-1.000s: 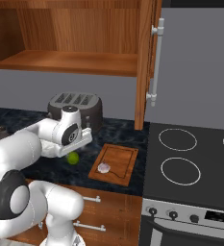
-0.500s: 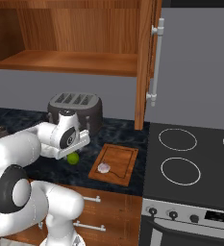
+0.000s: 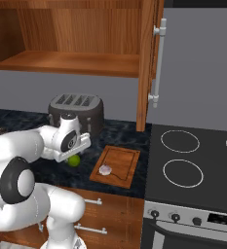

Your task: Open the cabinet. Place the bowl and condiment on the counter. Then place the lime and garlic on the cutting board.

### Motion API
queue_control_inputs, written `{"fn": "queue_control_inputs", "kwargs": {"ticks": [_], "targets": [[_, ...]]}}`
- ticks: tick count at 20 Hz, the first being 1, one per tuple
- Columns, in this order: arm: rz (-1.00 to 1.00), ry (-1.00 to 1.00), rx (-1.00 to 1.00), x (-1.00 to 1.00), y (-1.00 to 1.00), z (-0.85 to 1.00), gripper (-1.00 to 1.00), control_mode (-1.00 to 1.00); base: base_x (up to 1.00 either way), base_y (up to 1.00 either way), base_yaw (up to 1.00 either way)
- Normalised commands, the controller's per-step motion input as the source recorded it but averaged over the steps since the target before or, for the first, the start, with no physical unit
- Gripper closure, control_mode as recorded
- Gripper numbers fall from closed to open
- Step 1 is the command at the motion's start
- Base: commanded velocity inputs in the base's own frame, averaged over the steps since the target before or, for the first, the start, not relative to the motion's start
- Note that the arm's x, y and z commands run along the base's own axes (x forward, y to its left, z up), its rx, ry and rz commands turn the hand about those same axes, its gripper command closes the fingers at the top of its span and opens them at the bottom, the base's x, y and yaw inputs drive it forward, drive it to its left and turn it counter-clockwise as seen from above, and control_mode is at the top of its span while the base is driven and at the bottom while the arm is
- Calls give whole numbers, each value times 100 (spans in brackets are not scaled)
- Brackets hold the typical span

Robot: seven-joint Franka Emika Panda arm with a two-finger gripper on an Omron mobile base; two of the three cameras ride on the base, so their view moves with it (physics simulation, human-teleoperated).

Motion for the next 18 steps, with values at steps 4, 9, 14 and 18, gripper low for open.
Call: {"fn": "queue_control_inputs", "kwargs": {"ticks": [4,9,14,18], "targets": [[-4,0,0,0,24,-10,-100,-100,0,0,0],[-4,0,1,0,3,-6,-100,-100,0,0,0],[-5,0,0,1,0,-4,-100,-100,0,0,0],[-2,0,0,8,0,-5,-100,-100,0,0,0]]}}
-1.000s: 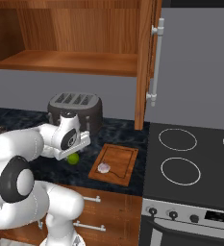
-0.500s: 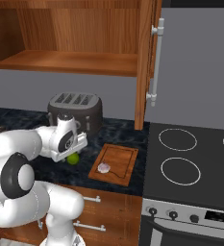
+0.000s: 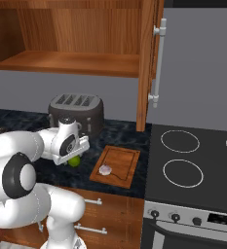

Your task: Open the cabinet. Place the bowl and condiment on the counter. Then place the lime and garlic on the cutting board.

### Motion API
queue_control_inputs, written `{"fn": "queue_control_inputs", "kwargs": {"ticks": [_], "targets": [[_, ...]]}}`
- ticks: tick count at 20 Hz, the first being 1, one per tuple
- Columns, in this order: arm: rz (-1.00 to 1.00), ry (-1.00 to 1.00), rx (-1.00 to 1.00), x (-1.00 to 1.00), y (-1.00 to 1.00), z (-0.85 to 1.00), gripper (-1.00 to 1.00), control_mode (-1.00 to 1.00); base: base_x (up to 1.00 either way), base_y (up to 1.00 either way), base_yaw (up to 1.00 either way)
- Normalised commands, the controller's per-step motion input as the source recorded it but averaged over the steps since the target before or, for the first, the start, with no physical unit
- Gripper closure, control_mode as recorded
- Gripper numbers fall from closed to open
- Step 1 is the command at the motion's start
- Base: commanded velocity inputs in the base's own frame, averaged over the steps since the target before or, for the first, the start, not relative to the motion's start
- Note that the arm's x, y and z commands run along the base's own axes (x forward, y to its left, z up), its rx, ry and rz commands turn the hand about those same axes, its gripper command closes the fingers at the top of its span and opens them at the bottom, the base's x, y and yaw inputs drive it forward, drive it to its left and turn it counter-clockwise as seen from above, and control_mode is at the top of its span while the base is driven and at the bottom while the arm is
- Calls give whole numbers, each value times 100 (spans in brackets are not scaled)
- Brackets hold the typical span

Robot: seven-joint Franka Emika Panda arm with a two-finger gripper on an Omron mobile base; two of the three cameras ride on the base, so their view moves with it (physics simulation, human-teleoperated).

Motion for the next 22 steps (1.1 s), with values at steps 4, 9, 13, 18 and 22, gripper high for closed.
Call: {"fn": "queue_control_inputs", "kwargs": {"ticks": [4,9,13,18,22], "targets": [[-2,0,1,5,0,-7,-100,-100,0,0,0],[-1,0,1,8,0,-10,100,-100,0,0,0],[0,3,0,0,0,-10,100,-100,0,0,0],[-1,0,1,-1,0,2,100,-100,0,0,0],[-2,0,0,-3,-1,30,100,-100,0,0,0]]}}
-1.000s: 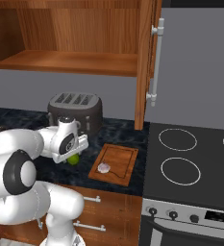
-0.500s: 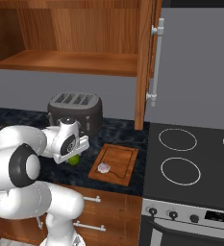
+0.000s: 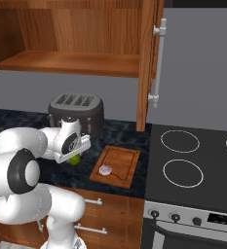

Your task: Open the cabinet. Place the bowl and condiment on the counter. Then place the lime and garlic on the cutting board.

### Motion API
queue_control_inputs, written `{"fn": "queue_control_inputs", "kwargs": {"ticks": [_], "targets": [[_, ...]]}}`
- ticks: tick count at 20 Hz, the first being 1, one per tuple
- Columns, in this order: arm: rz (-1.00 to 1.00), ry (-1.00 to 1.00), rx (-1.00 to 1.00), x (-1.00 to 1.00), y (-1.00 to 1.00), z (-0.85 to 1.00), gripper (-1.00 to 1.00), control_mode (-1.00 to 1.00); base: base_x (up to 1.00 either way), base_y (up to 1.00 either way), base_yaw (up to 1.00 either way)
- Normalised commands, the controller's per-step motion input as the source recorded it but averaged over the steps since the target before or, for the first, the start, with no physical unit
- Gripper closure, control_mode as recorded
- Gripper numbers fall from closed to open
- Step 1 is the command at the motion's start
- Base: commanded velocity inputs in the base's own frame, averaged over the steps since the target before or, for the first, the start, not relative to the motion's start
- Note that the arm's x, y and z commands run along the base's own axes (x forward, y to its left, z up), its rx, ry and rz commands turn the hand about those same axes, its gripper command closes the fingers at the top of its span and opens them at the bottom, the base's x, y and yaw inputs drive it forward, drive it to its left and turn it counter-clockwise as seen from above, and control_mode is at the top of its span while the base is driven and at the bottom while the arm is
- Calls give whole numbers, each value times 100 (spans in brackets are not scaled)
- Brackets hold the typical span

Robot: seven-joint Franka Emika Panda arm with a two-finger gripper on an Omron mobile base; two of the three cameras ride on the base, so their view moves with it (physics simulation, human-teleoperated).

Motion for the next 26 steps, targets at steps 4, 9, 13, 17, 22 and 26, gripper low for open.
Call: {"fn": "queue_control_inputs", "kwargs": {"ticks": [4,9,13,17,22,26], "targets": [[-3,0,0,0,-6,27,100,-100,0,0,0],[-4,0,0,0,-11,31,100,-100,0,0,0],[-4,0,0,0,-12,32,100,-100,0,0,0],[-4,0,0,0,-11,26,100,-100,0,0,0],[-6,0,0,0,-14,11,100,-100,0,0,0],[-7,0,0,0,-21,2,100,-100,0,0,0]]}}
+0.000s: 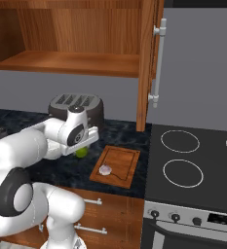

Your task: Open the cabinet. Place the bowl and condiment on the counter. Then place the lime and garlic on the cutting board.

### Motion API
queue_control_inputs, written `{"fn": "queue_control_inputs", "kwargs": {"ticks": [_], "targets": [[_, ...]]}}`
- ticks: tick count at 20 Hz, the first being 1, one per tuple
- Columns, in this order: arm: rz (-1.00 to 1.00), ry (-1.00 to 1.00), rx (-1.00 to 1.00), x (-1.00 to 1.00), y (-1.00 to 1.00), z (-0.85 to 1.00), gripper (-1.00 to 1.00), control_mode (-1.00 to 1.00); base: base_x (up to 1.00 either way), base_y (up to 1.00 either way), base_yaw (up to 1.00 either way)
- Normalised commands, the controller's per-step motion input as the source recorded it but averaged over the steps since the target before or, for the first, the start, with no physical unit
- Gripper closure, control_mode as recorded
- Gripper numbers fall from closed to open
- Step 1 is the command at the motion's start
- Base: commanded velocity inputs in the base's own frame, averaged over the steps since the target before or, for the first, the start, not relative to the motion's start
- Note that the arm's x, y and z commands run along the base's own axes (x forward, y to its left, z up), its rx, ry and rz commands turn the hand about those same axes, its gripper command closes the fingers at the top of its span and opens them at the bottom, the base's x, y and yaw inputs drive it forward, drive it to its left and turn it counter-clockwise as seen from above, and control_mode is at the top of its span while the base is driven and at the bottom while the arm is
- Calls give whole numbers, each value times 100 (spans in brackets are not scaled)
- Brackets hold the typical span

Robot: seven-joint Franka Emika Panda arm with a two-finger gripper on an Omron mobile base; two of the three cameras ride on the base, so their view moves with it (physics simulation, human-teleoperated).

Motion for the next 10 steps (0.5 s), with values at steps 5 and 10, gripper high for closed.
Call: {"fn": "queue_control_inputs", "kwargs": {"ticks": [5,10], "targets": [[-7,0,0,0,-28,4,100,-100,0,0,0],[-8,0,0,5,-27,10,100,-100,0,0,0]]}}
